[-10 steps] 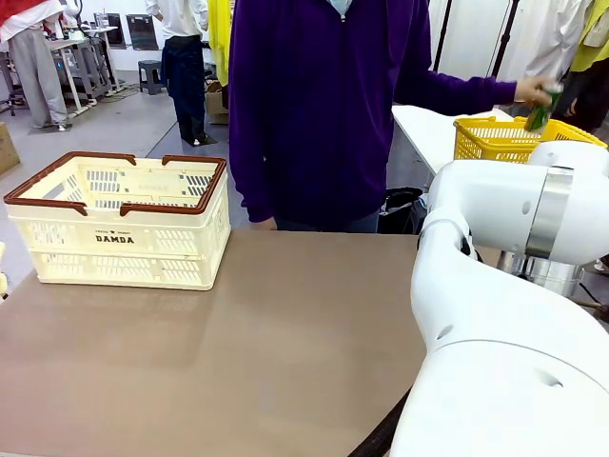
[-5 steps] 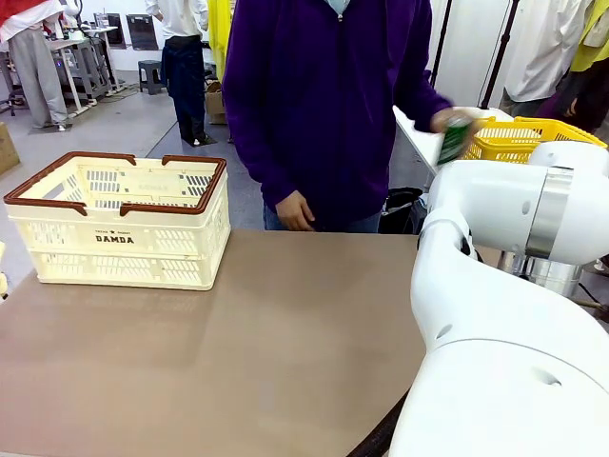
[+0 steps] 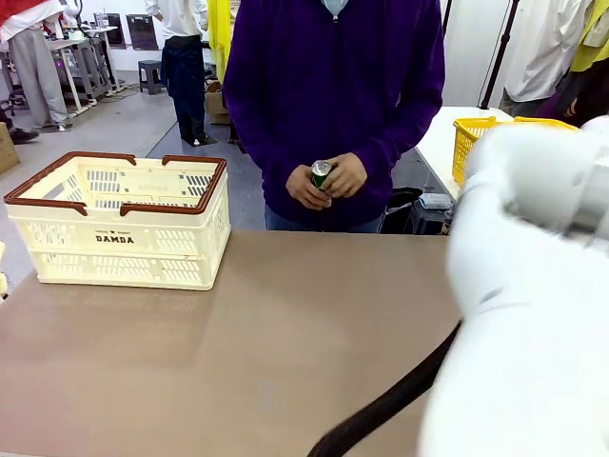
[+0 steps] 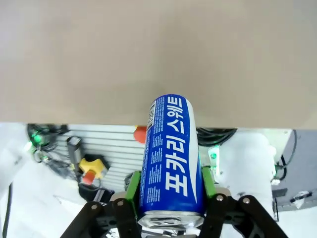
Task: Place the drinks into the Shopping basket.
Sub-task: Pick up one drink and place it into the Shopping basket.
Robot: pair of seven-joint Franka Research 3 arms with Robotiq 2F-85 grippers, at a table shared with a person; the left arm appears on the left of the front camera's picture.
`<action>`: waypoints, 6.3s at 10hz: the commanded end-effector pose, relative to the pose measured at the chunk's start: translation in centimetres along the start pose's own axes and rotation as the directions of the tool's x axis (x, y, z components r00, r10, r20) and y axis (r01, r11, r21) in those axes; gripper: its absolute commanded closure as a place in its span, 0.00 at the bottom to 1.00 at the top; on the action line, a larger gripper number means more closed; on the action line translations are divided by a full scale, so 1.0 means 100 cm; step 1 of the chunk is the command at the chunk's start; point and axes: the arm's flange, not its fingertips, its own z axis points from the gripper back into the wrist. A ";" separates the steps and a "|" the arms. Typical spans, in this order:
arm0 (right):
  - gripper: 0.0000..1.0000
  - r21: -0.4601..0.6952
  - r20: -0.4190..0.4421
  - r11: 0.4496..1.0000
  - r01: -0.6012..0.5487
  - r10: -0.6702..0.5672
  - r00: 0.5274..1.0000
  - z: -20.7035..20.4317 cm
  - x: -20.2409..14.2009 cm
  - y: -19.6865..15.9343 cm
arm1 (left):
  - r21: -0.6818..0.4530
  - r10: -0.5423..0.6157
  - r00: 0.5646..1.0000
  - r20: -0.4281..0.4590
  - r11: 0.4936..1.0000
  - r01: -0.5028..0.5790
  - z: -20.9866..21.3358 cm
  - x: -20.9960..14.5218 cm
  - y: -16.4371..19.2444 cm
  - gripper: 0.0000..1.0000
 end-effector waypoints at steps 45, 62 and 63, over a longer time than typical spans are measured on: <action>1.00 -0.309 -0.197 0.855 -0.417 0.372 0.907 -0.050 0.180 0.414 | 0.004 -0.016 1.000 -0.012 1.000 0.016 0.003 -0.001 0.001 0.00; 0.00 0.893 0.054 0.417 -0.170 0.277 0.959 0.221 0.054 -0.087 | 0.004 -0.016 1.000 -0.012 1.000 0.016 0.003 -0.001 0.001 0.00; 0.00 0.945 0.171 0.242 -0.219 0.203 0.964 0.201 0.044 -0.138 | 0.004 -0.016 1.000 -0.012 1.000 0.016 0.003 -0.001 0.001 0.00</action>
